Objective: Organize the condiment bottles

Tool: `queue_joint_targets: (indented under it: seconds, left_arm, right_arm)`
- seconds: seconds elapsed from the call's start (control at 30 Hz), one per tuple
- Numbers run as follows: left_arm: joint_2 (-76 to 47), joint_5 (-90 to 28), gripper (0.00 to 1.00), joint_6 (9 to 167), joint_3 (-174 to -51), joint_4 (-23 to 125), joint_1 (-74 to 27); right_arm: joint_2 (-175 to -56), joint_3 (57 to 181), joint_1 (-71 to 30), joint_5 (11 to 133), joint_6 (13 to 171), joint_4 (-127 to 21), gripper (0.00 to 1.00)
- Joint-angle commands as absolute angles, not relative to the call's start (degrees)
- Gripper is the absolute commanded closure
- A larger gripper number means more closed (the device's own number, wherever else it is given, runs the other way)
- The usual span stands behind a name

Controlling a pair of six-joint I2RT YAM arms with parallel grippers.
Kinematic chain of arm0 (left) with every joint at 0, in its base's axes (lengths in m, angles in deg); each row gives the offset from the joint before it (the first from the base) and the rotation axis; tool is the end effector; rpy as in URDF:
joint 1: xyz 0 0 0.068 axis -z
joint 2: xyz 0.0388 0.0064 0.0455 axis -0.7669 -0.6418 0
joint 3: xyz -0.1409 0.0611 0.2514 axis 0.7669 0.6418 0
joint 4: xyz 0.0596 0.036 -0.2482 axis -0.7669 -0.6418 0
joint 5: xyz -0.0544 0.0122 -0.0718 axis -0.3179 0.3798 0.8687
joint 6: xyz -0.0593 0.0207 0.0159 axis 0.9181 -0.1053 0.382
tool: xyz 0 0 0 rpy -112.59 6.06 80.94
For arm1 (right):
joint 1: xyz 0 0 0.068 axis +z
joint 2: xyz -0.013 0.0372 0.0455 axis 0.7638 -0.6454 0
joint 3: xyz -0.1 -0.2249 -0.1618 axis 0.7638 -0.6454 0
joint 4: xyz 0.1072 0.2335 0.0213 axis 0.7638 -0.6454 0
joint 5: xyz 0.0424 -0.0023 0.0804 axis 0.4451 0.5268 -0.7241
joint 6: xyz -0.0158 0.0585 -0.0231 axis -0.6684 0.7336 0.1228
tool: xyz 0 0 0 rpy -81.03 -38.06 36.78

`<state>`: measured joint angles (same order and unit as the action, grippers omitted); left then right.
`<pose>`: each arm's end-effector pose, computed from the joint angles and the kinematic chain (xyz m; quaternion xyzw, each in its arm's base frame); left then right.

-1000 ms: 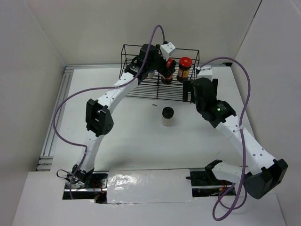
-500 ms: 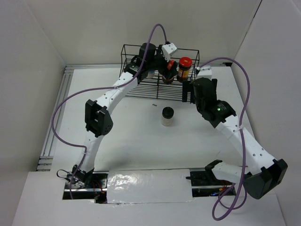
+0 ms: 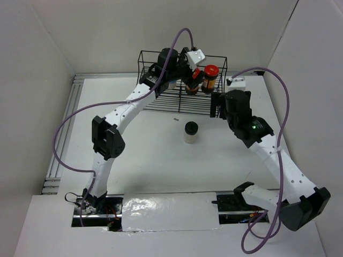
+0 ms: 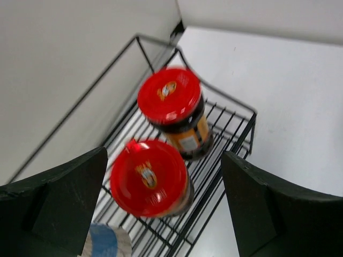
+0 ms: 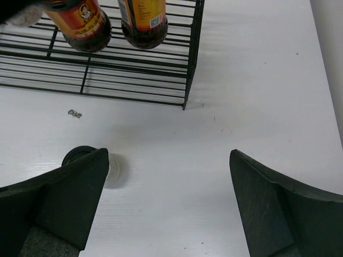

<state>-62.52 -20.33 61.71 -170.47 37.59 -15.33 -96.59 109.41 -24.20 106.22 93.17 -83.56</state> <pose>0.4291 -0.3180 0.4277 0.4071 0.6112 -0.2359 0.6364 0.2165 0.0788 0.3882 -0.0097 0.8391 -0.0407 0.5424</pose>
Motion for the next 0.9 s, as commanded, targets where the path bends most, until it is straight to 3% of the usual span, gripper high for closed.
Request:
queue_joint_targets:
  seconds: [0.0, 0.67, 0.87]
  left_arm:
    - [-64.1, -23.8, 0.01, 60.0, -168.4, 38.0, -16.0]
    - [-59.4, -21.7, 0.01, 60.6, -175.7, 39.1, -15.4]
    - [-51.7, -12.8, 0.01, 59.7, -174.9, 26.7, -14.2]
  right_arm:
    - [-92.5, 111.0, -24.6, 107.2, 93.5, -84.8, 0.00]
    - [-92.8, 111.1, -24.6, 105.0, 93.1, -84.2, 0.00]
    - [-92.1, 111.0, -24.6, 106.0, 93.8, -84.9, 0.00]
